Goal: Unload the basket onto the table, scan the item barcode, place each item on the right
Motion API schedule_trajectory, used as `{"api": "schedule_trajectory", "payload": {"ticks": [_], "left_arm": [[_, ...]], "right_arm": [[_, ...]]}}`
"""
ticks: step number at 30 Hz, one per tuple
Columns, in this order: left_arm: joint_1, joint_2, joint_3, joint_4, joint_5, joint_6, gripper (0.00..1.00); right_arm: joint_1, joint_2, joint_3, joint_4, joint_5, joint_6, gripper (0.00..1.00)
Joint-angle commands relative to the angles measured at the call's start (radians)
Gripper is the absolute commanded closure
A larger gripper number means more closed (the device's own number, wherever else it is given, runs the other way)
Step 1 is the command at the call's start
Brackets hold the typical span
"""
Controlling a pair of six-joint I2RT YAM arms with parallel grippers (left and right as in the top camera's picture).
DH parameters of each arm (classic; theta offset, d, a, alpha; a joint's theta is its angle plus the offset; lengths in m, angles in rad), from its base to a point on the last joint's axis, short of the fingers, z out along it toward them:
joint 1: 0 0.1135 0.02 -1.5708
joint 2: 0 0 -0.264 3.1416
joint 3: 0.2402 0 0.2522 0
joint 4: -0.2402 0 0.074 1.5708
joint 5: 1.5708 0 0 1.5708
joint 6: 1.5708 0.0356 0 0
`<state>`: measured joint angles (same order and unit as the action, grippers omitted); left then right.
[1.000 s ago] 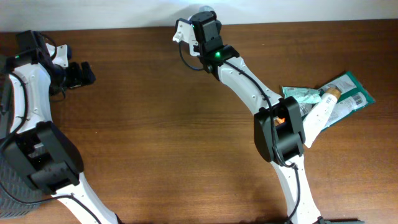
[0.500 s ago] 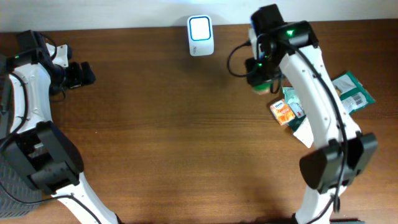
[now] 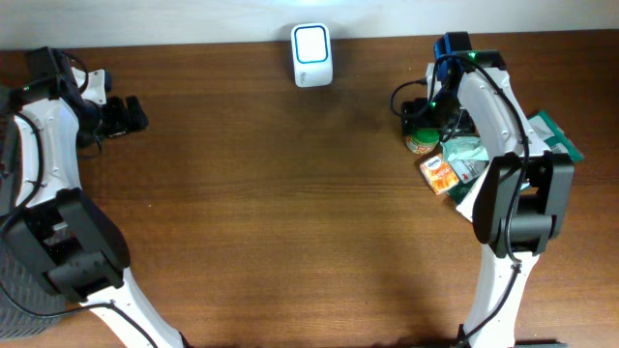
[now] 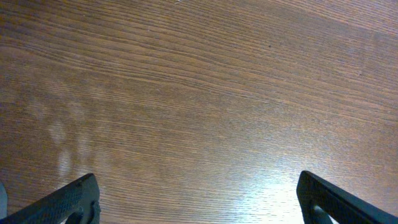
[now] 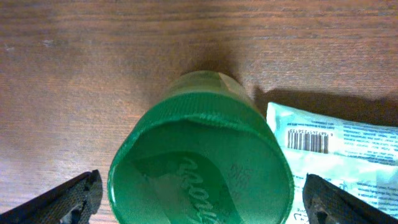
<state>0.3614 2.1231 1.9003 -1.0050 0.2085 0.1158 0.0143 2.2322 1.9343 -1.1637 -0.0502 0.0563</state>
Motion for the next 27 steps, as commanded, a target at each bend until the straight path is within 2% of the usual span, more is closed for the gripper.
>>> {"api": "schedule_trajectory", "payload": {"ticks": [1,6,13,15,17,20,22,25,27], "left_arm": [[0.014,0.005,0.01,0.001,-0.008,0.002,0.01],[0.014,0.005,0.01,0.001,-0.007,0.002,0.01],[0.014,0.005,0.01,0.001,-0.008,0.002,0.01],[0.014,0.005,0.01,0.001,-0.008,0.002,0.01],[0.014,0.005,0.01,0.001,-0.008,0.002,0.01],[0.014,0.005,0.01,0.001,-0.008,0.002,0.01],[0.014,0.005,0.01,0.001,-0.007,0.002,0.01],[0.014,0.005,0.01,0.001,-0.008,0.002,0.01],[0.014,0.005,0.01,0.001,-0.008,0.002,0.01]], "right_arm": [[-0.002,-0.15,0.036,-0.026,-0.026,0.005,0.02],[-0.002,-0.494,0.036,-0.141,-0.028,0.005,0.02],[-0.002,-0.508,0.033,-0.14,-0.028,0.005,0.02],[-0.001,-0.592,0.021,-0.14,-0.028,0.005,0.02],[-0.001,-0.773,-0.106,-0.138,-0.028,0.005,0.02],[-0.028,-1.133,-0.523,-0.09,0.051,0.004,0.02],[-0.093,-1.351,-0.706,-0.103,0.066,0.004,0.02],[-0.094,-1.516,-0.716,-0.168,0.077,-0.008,0.02],[-0.094,-1.594,-0.753,-0.025,0.129,-0.023,0.02]]}}
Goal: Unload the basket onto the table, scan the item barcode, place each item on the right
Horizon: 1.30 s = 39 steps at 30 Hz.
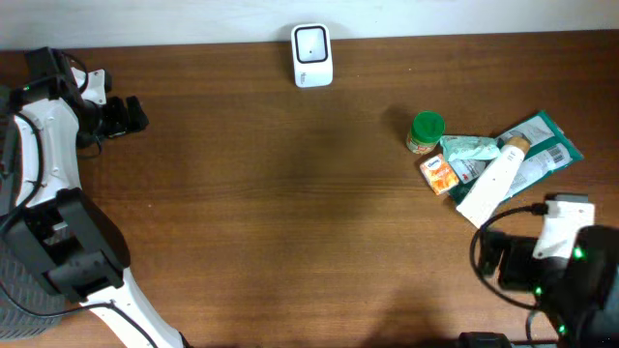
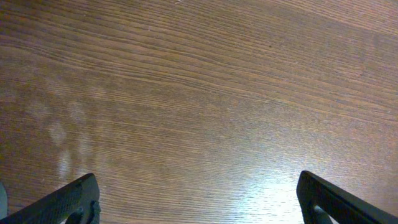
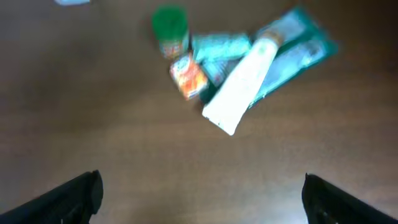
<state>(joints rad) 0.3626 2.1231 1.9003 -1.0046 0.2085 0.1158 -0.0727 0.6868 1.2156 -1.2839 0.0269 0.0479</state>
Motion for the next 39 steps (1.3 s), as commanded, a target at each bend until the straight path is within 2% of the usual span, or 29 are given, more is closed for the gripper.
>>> {"api": "schedule_trajectory", "payload": {"ticks": [1,3,6,7,10,12,14,17,19,20,34,37,38,39], "left_arm": [[0.013,0.005,0.01,0.0,-0.008,0.002,0.01],[0.013,0.005,0.01,0.0,-0.008,0.002,0.01],[0.013,0.005,0.01,0.0,-0.008,0.002,0.01],[0.013,0.005,0.01,0.0,-0.007,0.002,0.01],[0.013,0.005,0.01,0.0,-0.008,0.002,0.01],[0.013,0.005,0.01,0.0,-0.008,0.002,0.01],[0.013,0.005,0.01,0.0,-0.007,0.002,0.01],[0.013,0.005,0.01,0.0,-0.008,0.002,0.01],[0.013,0.005,0.01,0.0,-0.008,0.002,0.01],[0.013,0.005,0.01,0.0,-0.007,0.002,0.01],[0.013,0.0,0.01,0.0,-0.007,0.002,0.01],[-0.003,-0.17,0.008,0.0,-0.007,0.002,0.01],[-0.003,-0.26,-0.038,0.001,-0.007,0.002,0.01],[-0.013,-0.38,-0.18,0.0,-0.008,0.002,0.01]], "right_arm": [[-0.007,-0.139,-0.156,0.346,0.064,-0.014,0.02],[-0.007,-0.242,-0.343,0.608,0.064,-0.014,0.02],[-0.006,-0.459,-0.758,1.039,0.06,-0.013,0.02],[-0.006,-0.517,-0.863,1.132,0.06,-0.013,0.02],[-0.006,-0.68,-1.083,1.269,0.052,-0.009,0.02],[-0.005,-0.684,-1.14,1.339,0.052,-0.006,0.02],[-0.005,-0.684,-1.21,1.485,0.052,-0.005,0.02],[-0.005,-0.684,-1.21,1.46,0.03,-0.006,0.02],[-0.006,-0.684,-1.21,1.337,0.03,-0.006,0.02],[-0.006,-0.684,-1.21,1.223,0.03,-0.006,0.02],[-0.006,-0.67,-1.21,1.208,0.03,-0.006,0.02],[-0.006,-0.67,-1.21,1.208,0.03,-0.006,0.02],[-0.006,-0.67,-1.21,1.208,0.03,-0.006,0.02],[-0.006,-0.67,-1.21,1.208,0.03,-0.006,0.02]]}}
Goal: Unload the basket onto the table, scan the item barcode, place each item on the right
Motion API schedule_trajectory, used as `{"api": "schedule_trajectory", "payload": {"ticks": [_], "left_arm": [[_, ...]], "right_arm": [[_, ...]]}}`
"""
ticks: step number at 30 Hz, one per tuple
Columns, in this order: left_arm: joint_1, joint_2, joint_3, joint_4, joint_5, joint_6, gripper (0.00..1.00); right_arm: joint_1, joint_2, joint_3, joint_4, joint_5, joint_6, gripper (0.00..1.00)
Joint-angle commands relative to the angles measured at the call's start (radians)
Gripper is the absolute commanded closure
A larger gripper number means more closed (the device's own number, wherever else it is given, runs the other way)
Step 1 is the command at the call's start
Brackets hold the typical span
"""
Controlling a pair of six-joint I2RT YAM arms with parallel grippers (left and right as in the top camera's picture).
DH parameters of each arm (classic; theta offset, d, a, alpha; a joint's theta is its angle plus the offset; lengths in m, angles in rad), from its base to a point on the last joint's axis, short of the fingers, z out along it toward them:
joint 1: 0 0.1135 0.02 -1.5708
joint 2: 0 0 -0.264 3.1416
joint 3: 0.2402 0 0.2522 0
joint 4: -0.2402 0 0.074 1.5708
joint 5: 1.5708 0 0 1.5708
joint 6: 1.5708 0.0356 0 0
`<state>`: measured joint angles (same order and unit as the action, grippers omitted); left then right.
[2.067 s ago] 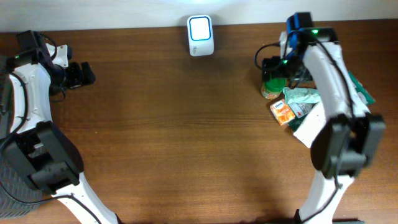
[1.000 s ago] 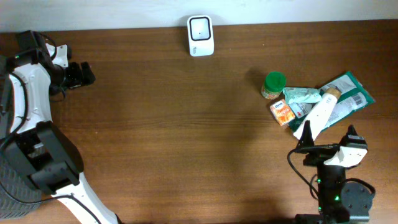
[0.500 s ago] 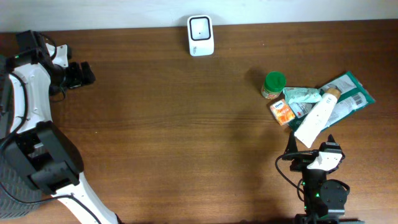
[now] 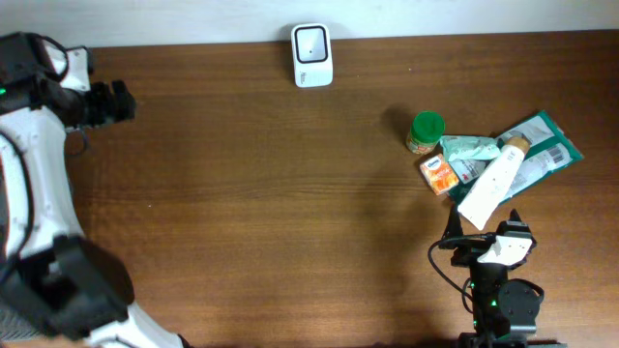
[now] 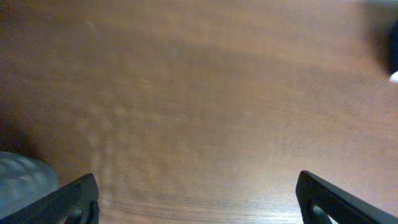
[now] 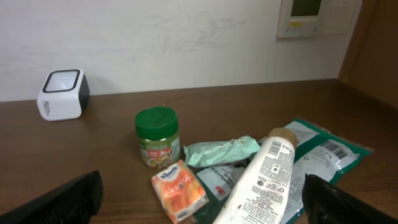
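The white barcode scanner (image 4: 311, 55) stands at the table's far edge, also visible in the right wrist view as the scanner (image 6: 61, 93). The items lie in a pile at right: a green-lidded jar (image 6: 158, 137), an orange tissue pack (image 6: 181, 190), a mint packet (image 6: 221, 151), a white tube (image 6: 267, 177) and a green packet (image 6: 326, 155) with a barcode. My right gripper (image 6: 202, 208) is open, low at the near edge and facing the pile, holding nothing. My left gripper (image 5: 199, 202) is open over bare wood at the far left.
In the overhead view the jar (image 4: 426, 132) and tube (image 4: 494, 181) sit at right, with my right arm (image 4: 493, 253) just in front of them. A pale grey blur (image 5: 18, 177) shows at the left wrist view's lower left. A wall rises behind the table.
My right arm has gone from the near right corner, looking down on the pile, to the near edge, looking level at it. My left gripper has shifted slightly and its view is blurred.
My right gripper was first open right over the green jar lid in the pile. Then it was far back at the near right corner with the jar left standing. Now it sits low at the near edge, open and empty. The left arm stayed at far left throughout.
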<state>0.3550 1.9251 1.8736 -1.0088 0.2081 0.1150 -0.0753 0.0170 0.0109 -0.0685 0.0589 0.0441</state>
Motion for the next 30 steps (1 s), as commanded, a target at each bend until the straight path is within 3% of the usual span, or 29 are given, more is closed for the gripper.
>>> {"api": "schedule_trajectory", "payload": {"ticks": [1,3,5,7,8,9,10,12,16,19,25,30], "left_arm": [[-0.015,-0.298,-0.275,0.012,-0.032,0.012,0.01],[-0.017,-0.448,-0.399,0.024,-0.142,0.018,0.01],[-0.014,-0.731,-0.586,0.13,-0.153,0.017,0.01],[-0.015,-1.022,-0.946,0.552,-0.056,0.002,0.01],[-0.02,-1.11,-1.067,0.685,-0.011,0.002,0.01],[-0.077,-1.362,-1.378,0.972,0.036,0.003,0.01],[-0.099,-1.469,-1.479,1.033,0.032,0.003,0.01],[-0.139,-1.676,-1.636,1.061,0.032,0.002,0.01],[-0.198,-1.835,-1.783,1.136,0.032,0.003,0.01],[-0.207,-1.874,-1.866,1.154,0.031,0.003,0.01],[-0.267,-1.915,-1.864,0.946,-0.017,0.003,0.01],[-0.267,-1.913,-1.864,0.945,-0.018,0.003,0.01]], "right_arm": [[-0.003,0.0,-0.005,-0.008,-0.002,-0.002,0.01],[-0.003,0.0,-0.005,-0.008,-0.002,-0.002,0.02],[-0.003,0.0,-0.005,-0.008,-0.002,-0.002,0.02],[-0.003,0.0,-0.005,-0.008,-0.002,-0.002,0.02],[-0.003,0.0,-0.005,-0.008,-0.002,-0.002,0.01],[-0.003,0.0,-0.005,-0.008,-0.002,-0.002,0.02],[-0.003,0.0,-0.005,-0.008,-0.002,-0.002,0.02],[-0.003,0.0,-0.005,-0.008,-0.002,-0.002,0.02],[-0.003,0.0,-0.005,-0.008,-0.002,-0.002,0.02],[-0.003,0.0,-0.005,-0.008,-0.002,-0.002,0.02],[-0.003,0.0,-0.005,-0.008,-0.002,-0.002,0.02],[-0.003,0.0,-0.005,-0.008,-0.002,-0.002,0.02]]}}
